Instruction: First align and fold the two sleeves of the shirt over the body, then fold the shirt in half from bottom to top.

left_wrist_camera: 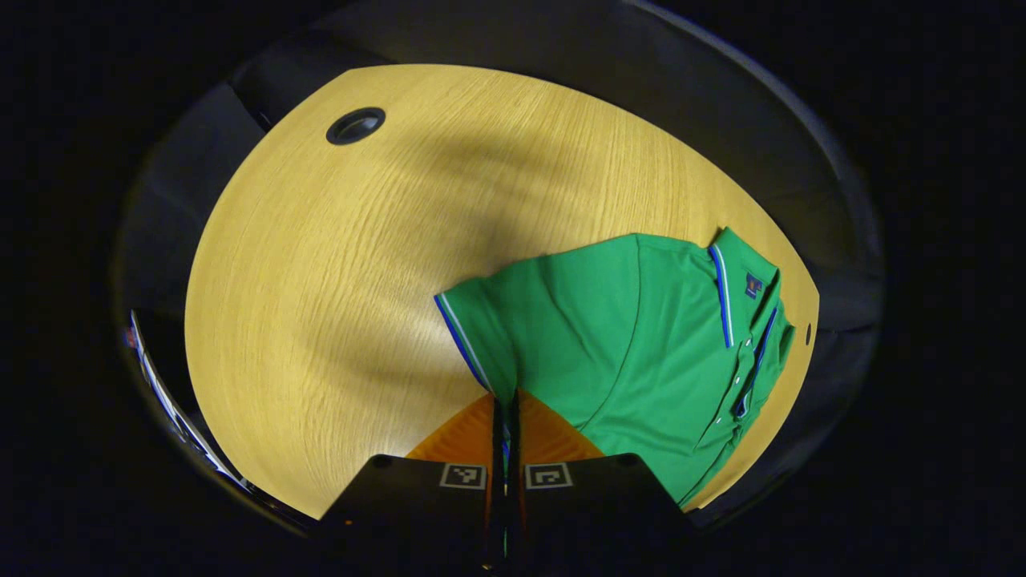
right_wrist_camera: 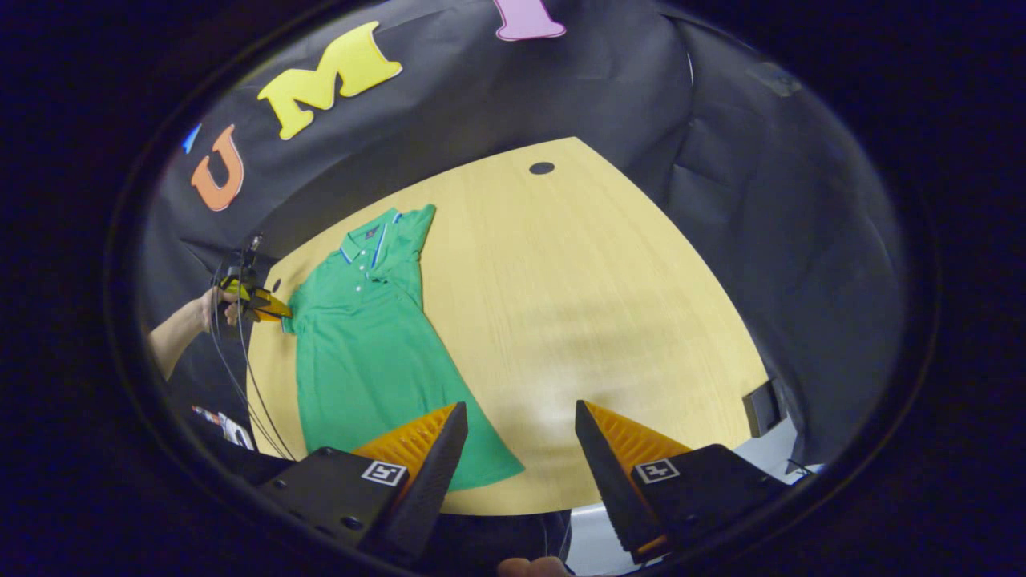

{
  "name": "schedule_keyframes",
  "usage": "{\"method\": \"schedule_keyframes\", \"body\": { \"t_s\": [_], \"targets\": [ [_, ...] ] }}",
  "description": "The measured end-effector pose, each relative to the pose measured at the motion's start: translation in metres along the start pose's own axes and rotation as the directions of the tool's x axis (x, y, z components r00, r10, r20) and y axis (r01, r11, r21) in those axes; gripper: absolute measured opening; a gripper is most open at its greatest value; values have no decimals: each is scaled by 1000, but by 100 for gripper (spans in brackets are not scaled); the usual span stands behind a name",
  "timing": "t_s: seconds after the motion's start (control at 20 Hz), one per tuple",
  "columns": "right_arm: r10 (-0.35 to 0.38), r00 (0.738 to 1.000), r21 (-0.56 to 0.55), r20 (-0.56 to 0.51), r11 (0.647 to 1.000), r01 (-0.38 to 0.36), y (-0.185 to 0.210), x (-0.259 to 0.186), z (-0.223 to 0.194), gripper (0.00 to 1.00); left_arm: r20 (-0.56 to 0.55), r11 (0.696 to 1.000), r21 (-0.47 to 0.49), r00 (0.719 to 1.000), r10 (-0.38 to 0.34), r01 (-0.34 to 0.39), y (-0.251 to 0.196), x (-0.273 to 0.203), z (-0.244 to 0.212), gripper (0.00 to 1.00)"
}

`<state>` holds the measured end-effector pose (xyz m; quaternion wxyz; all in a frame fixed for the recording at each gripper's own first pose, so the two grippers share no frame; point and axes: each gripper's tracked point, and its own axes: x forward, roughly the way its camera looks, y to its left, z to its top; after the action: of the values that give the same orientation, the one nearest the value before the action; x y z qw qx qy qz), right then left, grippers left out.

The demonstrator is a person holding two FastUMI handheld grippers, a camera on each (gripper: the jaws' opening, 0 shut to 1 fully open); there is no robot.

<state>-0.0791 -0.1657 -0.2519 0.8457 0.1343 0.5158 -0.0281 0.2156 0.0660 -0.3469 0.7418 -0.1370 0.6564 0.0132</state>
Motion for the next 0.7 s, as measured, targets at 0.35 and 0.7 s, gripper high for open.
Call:
{"method": "schedule_keyframes", "body": {
  "t_s": [0.35, 0.7],
  "targets": [
    [16, 998, -88, 60, 996, -11, 18, -7, -2, 88, 143, 976, 217, 990, -14, -17, -87, -77, 79, 4],
    [-23, 996, -106, 86, 994, 32, 8, -27, -32, 88, 118, 934, 356, 991, -62, 16, -190, -54, 80, 4]
  ]
}}
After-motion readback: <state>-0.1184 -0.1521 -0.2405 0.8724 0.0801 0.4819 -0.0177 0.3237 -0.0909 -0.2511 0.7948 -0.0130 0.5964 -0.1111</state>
